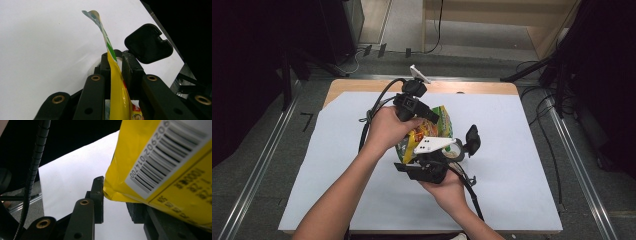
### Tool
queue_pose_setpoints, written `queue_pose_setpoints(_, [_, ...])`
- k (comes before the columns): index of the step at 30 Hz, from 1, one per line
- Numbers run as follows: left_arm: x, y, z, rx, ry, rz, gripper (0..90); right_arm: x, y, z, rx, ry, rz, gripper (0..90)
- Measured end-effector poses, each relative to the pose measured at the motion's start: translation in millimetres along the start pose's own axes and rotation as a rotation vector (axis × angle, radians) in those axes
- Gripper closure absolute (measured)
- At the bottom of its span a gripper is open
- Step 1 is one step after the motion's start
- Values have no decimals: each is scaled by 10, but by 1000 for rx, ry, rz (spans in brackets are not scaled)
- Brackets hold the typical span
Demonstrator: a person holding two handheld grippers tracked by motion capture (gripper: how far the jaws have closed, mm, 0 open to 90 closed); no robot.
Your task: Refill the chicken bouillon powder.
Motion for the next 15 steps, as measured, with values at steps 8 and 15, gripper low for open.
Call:
queue_pose_setpoints(8, [3,-1,1,0,1,0,798,0,1,0,0,-1,-1,712])
queue_pose_setpoints(15, [4,-3,2,-1,2,-1,798,-3,-1,1,-2,-5,-2,712])
Point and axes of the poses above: each handheld gripper's, and its own axes: y roughly backward along the jaws, z roughly out of its underside, x roughly to its right, the point moved 5 cm from there along -y, roughly forward along the jaws, and after that the axes turned 2 degrees about -x, right-handed, at the moved point
